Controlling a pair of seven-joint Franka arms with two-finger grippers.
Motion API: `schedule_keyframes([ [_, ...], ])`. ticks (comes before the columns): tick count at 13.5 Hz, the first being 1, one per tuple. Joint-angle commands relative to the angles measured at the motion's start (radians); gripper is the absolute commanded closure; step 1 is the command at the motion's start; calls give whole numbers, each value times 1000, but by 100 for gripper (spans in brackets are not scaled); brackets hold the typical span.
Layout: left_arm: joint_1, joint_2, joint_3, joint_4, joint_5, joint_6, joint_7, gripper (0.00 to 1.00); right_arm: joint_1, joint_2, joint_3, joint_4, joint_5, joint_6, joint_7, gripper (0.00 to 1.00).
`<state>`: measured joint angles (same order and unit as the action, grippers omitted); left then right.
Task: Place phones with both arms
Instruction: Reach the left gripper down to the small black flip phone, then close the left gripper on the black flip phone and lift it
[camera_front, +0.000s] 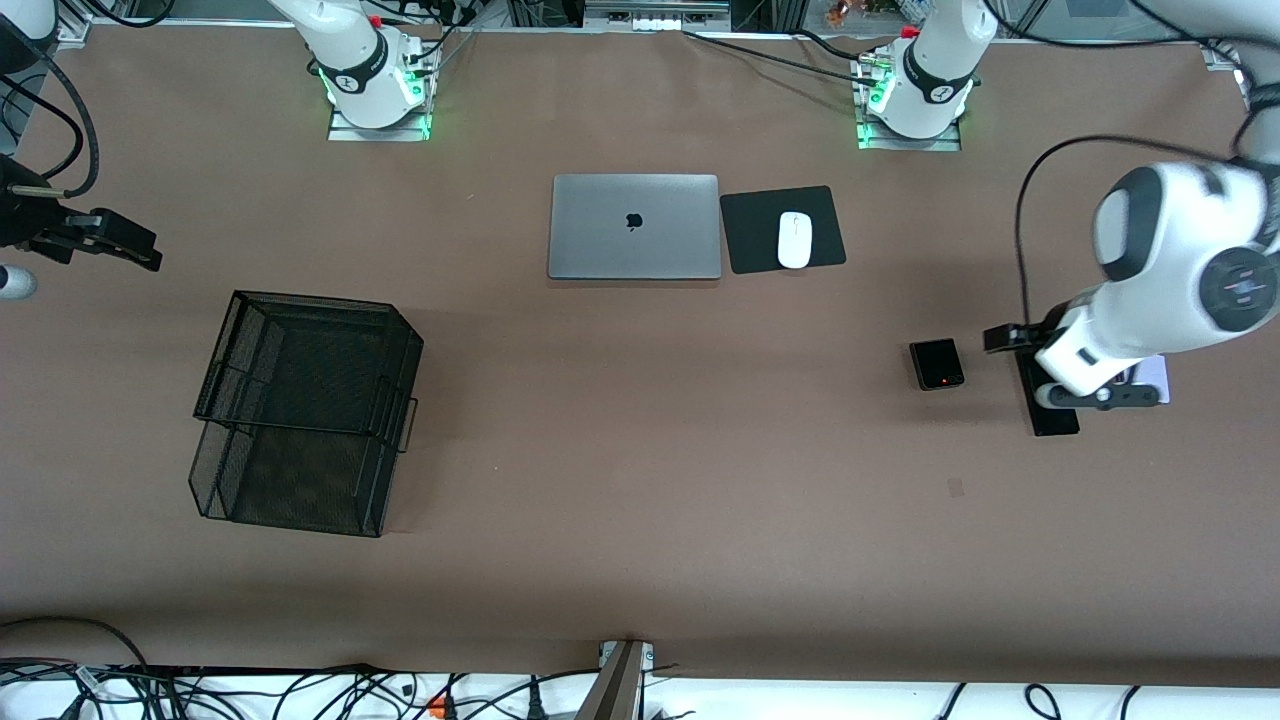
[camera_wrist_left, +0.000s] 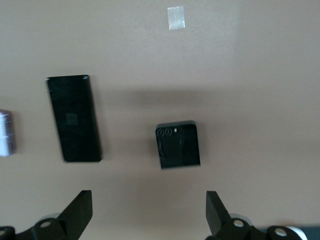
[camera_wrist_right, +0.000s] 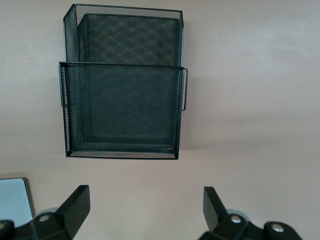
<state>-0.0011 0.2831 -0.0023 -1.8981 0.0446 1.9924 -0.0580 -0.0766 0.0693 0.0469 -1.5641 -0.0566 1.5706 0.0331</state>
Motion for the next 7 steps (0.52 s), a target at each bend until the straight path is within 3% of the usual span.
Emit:
schedule_keyframes([
  [1,4,-35,-1,-181,-22,228,-16,0,5,-28,-4,-21,3,-1,5,0],
  [5,4,46,-2,-364,-23,615,-32,0,5,-26,-2,-21,3,-1,5,0],
  [7,4,91,-4,-397,-28,693,-43,0,5,-26,-2,-21,3,-1,5,0],
])
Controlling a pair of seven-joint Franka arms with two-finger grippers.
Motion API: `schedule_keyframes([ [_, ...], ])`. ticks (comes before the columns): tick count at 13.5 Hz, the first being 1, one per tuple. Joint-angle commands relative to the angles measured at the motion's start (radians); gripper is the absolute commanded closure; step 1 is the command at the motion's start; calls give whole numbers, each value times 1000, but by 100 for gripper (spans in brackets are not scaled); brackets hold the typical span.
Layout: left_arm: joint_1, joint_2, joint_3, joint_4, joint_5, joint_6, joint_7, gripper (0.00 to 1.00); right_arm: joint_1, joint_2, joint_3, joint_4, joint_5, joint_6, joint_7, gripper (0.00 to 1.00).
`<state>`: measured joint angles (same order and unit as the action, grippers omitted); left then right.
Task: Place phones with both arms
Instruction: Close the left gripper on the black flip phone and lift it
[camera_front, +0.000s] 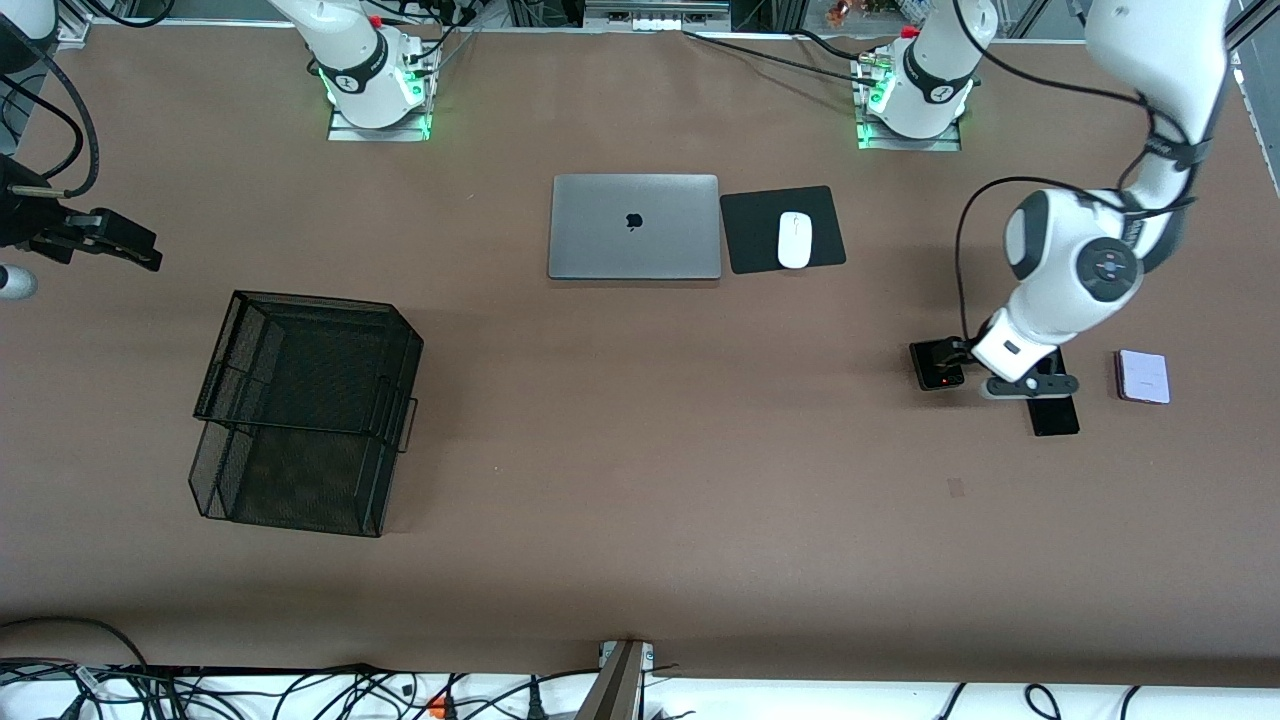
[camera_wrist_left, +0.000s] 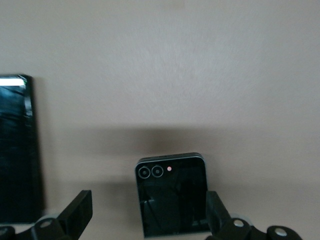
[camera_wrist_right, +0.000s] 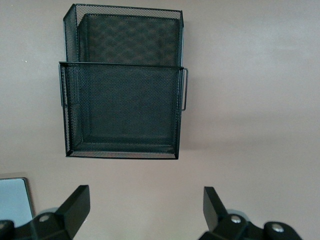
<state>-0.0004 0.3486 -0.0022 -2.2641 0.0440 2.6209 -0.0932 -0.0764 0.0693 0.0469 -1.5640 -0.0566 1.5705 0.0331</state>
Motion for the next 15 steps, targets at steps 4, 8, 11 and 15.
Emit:
schedule_keyframes([
  [4,3,44,-45,-37,-139,65,-16,0,4,-28,-2,-21,3,-1,5,0],
  [8,3,75,-44,-34,-139,80,-11,0,4,-28,-2,-21,3,-3,5,0],
  [11,7,93,-44,-34,-139,105,-10,3,4,-28,-4,-21,3,-4,5,0],
  [15,5,84,-44,-19,-139,96,-10,74,4,-28,-4,-21,3,-4,5,0],
])
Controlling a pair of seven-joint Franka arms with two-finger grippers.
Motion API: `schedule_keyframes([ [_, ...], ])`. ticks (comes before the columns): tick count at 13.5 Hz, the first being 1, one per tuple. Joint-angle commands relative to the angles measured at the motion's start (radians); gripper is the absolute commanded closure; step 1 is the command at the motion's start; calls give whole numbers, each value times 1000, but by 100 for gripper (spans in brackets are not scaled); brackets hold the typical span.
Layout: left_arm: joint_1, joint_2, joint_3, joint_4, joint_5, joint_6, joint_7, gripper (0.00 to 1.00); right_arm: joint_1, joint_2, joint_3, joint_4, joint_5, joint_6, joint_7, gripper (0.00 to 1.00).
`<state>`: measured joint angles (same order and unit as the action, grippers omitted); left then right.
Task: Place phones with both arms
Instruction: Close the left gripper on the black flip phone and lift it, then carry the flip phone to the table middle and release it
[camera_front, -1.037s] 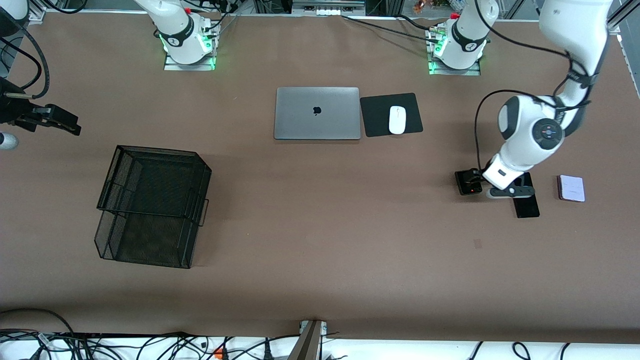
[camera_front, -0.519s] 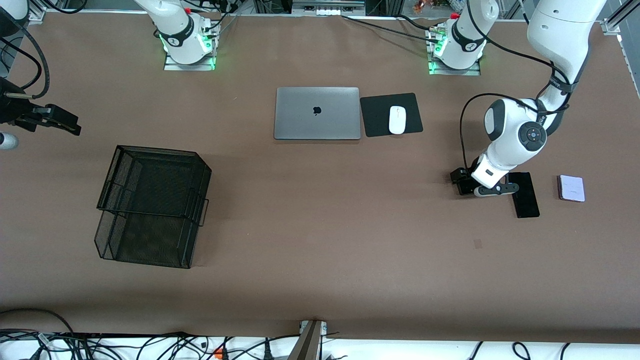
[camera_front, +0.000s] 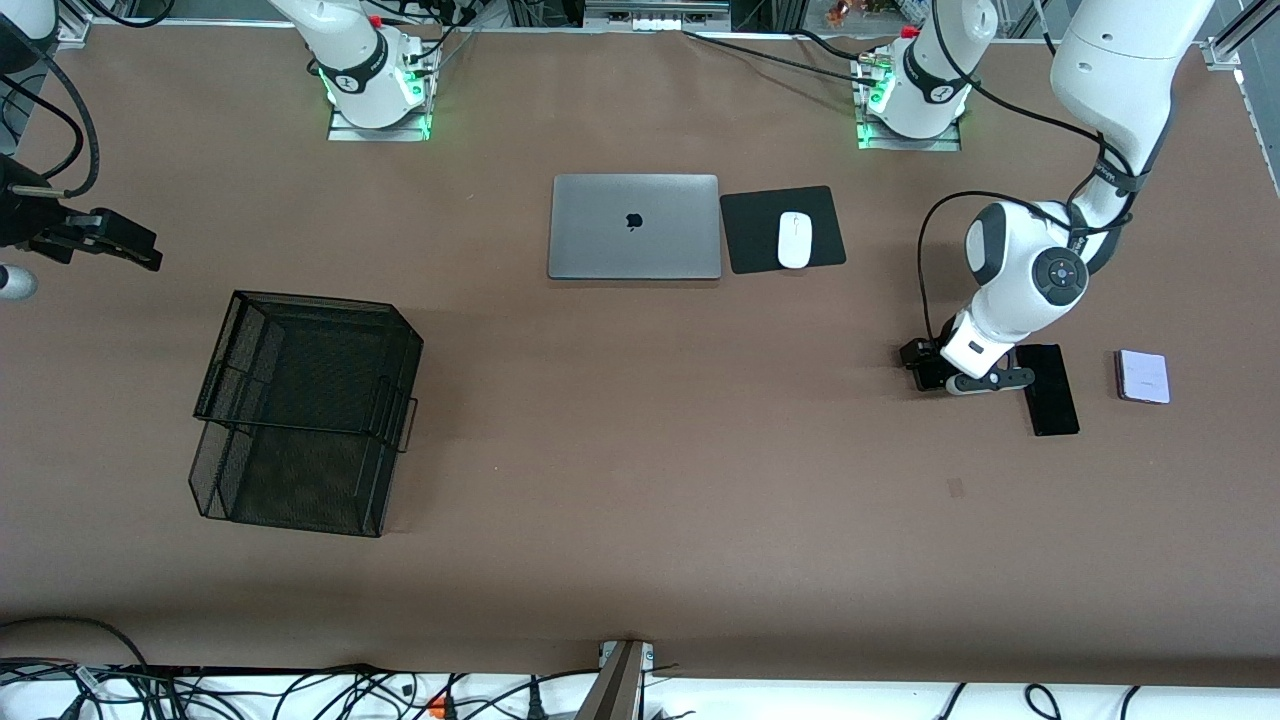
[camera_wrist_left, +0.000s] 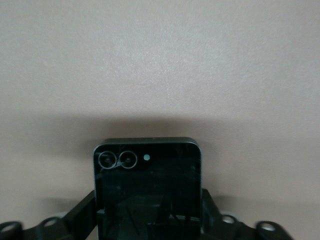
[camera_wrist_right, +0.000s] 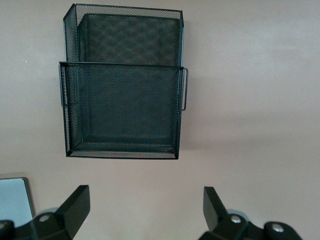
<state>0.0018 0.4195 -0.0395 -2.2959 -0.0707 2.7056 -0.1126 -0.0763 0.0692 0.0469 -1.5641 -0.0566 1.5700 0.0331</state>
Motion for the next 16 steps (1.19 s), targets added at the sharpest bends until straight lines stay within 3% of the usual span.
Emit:
schedule_keyframes([
  [1,1,1,-7,33,-23,-9,11,74,4,-29,-4,-21,3,-4,5,0],
  [3,-8,-22,-8,132,-18,-181,11,73,4,-29,-4,-21,3,-4,5,0],
  [5,-38,-15,-11,310,-18,-428,10,72,4,-29,-4,-21,3,-4,5,0],
  [7,-121,5,-11,427,-23,-538,1,72,4,-29,-2,-21,1,-4,5,0],
  [9,-251,51,-11,496,-26,-537,-44,71,4,-29,-4,-21,1,-5,5,0],
  [11,-351,154,-11,610,-29,-512,-114,62,4,-28,-2,-21,1,-5,5,0],
  [12,-409,200,-13,660,-62,-482,-177,62,4,-28,-2,-21,1,-4,5,0],
  [16,-606,338,-13,698,-112,-195,-502,62,4,-29,-2,-21,1,-4,5,0],
])
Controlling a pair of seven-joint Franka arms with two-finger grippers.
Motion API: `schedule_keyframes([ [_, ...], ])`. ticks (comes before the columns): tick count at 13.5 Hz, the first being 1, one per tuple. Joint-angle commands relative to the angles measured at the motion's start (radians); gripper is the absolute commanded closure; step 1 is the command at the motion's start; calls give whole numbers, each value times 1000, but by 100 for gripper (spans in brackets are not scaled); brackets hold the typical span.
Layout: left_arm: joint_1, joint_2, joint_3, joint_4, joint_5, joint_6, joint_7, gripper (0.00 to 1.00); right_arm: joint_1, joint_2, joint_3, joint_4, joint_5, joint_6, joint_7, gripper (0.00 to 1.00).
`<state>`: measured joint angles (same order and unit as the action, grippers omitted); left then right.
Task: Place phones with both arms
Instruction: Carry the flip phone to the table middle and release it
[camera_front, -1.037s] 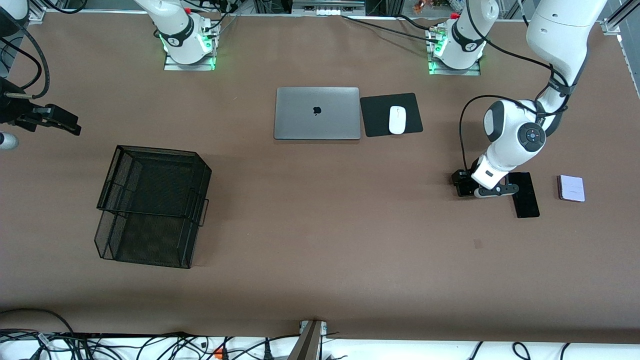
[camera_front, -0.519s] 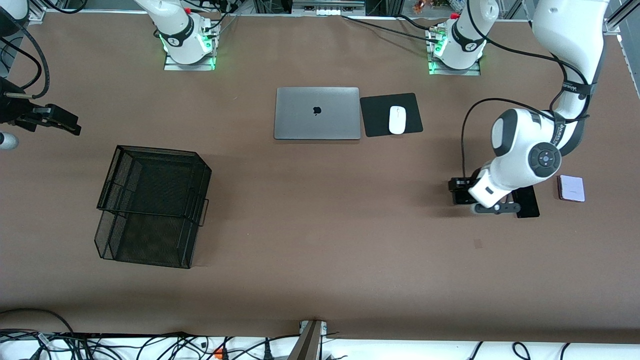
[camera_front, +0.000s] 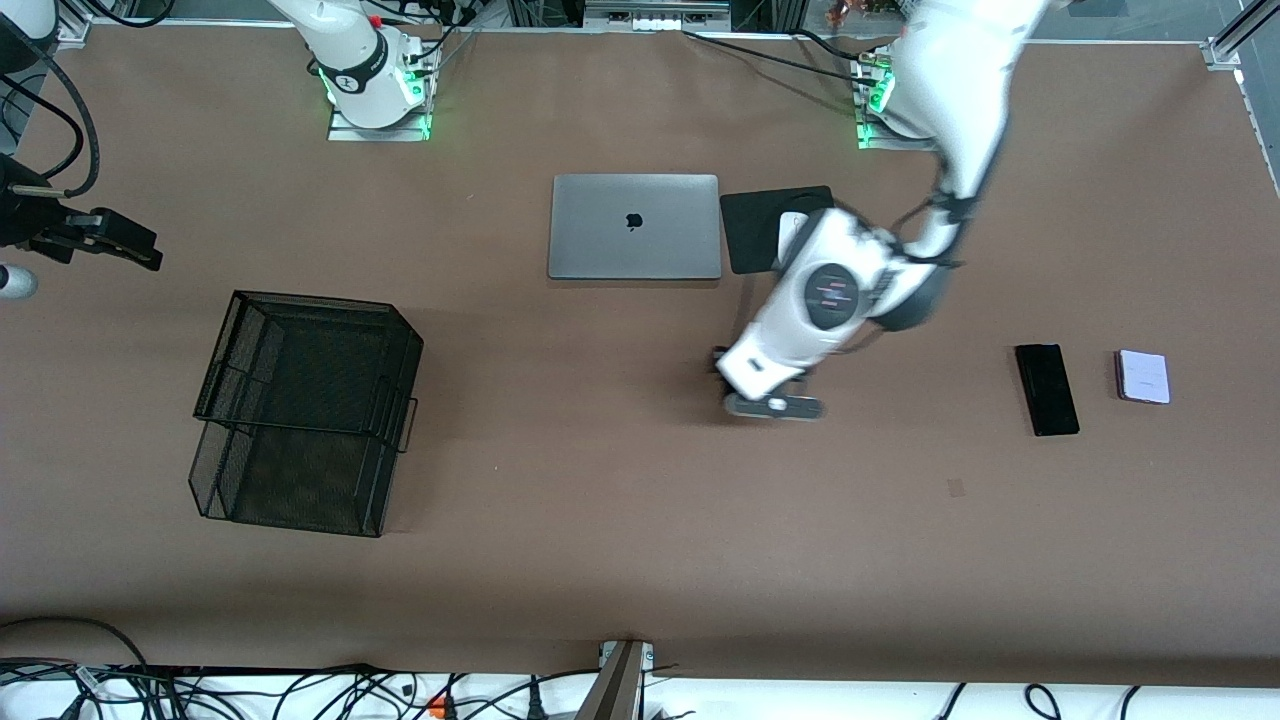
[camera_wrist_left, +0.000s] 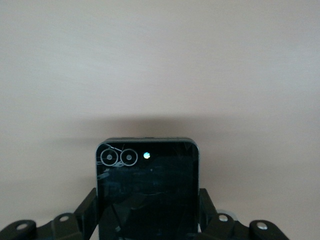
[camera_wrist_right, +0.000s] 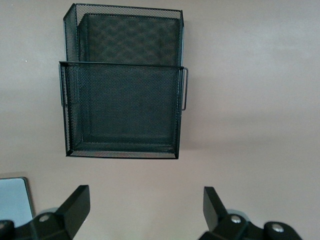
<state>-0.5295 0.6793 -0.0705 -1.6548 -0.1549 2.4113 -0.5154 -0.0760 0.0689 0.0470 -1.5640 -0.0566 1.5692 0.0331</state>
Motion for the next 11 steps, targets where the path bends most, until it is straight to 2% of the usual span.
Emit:
schedule_keyframes([
  [1,-116,109,18,53,-34,194,-157,62,4,-28,-2,-21,1,-3,5,0],
  [2,-144,129,18,53,-35,245,-223,60,4,-28,-2,-21,1,-3,5,0],
  [3,-167,132,18,55,-34,259,-274,47,4,-28,-2,-21,3,-3,5,0],
  [4,-170,129,20,55,-34,259,-287,3,4,-26,-2,-21,3,-3,5,0],
  [8,-138,57,35,35,-23,235,-281,0,7,-23,-1,-21,3,-1,-7,0],
  [10,-58,-36,47,29,-11,49,-269,0,7,-21,4,-22,3,-3,-10,0],
  [11,-11,-81,46,36,39,-71,-229,0,10,-17,39,-22,3,-1,-13,0],
])
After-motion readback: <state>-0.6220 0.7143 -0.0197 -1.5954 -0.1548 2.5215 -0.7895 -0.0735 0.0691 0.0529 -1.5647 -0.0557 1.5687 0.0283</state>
